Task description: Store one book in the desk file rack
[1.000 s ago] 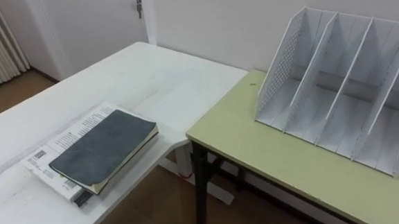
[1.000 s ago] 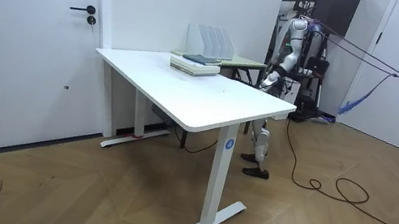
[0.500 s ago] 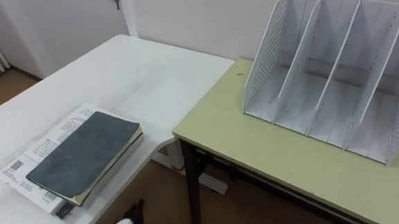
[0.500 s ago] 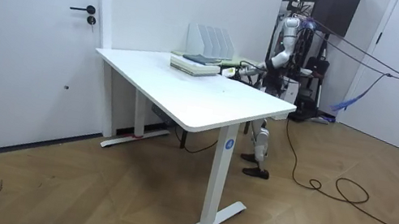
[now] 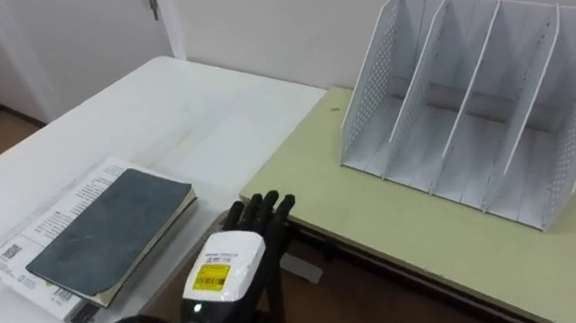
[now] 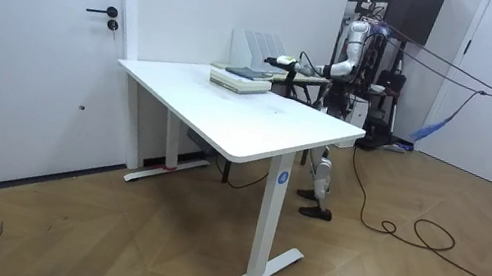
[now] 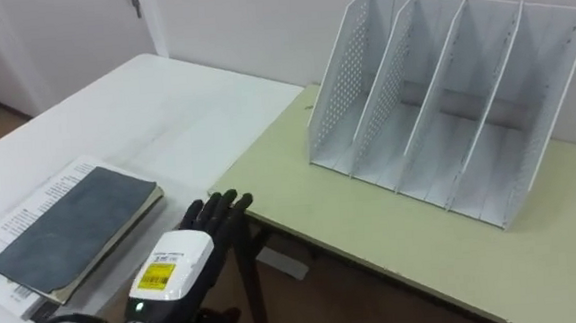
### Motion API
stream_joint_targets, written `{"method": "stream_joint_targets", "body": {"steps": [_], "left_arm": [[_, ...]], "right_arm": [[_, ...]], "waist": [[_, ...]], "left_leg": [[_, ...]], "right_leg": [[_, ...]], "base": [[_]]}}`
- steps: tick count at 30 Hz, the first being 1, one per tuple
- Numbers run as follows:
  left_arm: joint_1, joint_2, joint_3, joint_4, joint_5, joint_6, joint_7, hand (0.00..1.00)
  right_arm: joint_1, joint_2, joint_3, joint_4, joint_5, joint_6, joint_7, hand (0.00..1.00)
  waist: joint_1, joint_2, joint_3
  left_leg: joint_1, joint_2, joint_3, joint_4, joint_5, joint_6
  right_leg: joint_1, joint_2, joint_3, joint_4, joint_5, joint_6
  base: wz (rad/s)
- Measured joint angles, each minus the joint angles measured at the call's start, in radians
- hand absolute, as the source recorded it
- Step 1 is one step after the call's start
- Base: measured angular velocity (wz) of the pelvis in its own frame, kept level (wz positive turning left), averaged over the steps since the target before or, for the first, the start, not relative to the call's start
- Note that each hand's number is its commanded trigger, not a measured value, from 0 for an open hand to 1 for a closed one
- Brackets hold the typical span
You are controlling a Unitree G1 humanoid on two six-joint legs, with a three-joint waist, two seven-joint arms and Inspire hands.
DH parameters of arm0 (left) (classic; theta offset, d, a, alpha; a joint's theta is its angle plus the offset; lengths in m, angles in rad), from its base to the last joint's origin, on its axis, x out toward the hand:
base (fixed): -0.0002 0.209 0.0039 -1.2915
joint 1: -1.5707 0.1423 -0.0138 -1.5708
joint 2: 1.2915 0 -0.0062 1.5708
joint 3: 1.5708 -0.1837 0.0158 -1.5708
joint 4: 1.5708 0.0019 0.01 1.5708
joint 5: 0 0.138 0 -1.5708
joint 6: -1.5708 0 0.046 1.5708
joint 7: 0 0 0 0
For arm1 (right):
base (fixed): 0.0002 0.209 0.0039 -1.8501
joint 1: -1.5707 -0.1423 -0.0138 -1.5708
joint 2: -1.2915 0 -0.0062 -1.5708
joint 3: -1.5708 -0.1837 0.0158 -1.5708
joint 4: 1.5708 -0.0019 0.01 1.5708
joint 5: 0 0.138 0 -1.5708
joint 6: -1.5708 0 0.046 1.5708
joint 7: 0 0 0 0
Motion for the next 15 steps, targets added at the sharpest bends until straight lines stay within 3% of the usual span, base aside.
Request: {"method": "stream_joint_targets", "body": {"steps": [4, 6, 13, 15], "left_arm": [[0.002, 0.001, 0.017, -0.071, 0.065, -0.012, 0.017, 0.0], [0.002, 0.003, 0.058, -0.097, 0.095, -0.021, 0.062, 0.0], [0.002, 0.011, 0.148, -0.096, 0.103, -0.012, 0.132, 0.0], [0.01, 0.014, 0.194, -0.096, 0.103, 0.006, 0.164, 0.0]], "right_arm": [[-0.001, 0.0, -0.011, 0.023, 0.001, 0.0, -0.006, 0.0], [0.001, 0.0, -0.02, 0.026, 0.002, 0.003, -0.007, 0.0], [0.016, -0.002, -0.041, 0.028, -0.004, 0.019, -0.016, 0.0], [0.027, -0.007, -0.053, 0.019, -0.004, 0.028, -0.017, 0.0]], "waist": [[0.0, 0.001, 0.0001], [0.002, 0.003, -0.0005], [0.022, 0.01, -0.0023], [0.025, 0.015, -0.0018]], "left_leg": [[0.002, -0.001, 0.001, 0.001, 0.0, 0.0], [0.004, -0.001, -0.001, 0.001, 0.0, 0.0], [0.007, 0.0, 0.001, 0.001, 0.0, 0.0], [0.007, 0.0, -0.001, 0.001, 0.0, 0.0]], "right_leg": [[-0.003, 0.001, -0.002, -0.012, 0.001, 0.0], [-0.002, 0.001, -0.001, -0.016, 0.002, 0.0], [0.003, 0.002, -0.001, -0.014, 0.004, -0.002], [0.003, 0.002, -0.001, -0.014, 0.004, -0.002]], "base": [[0.02], [0.0], [0.0], [0.0]]}}
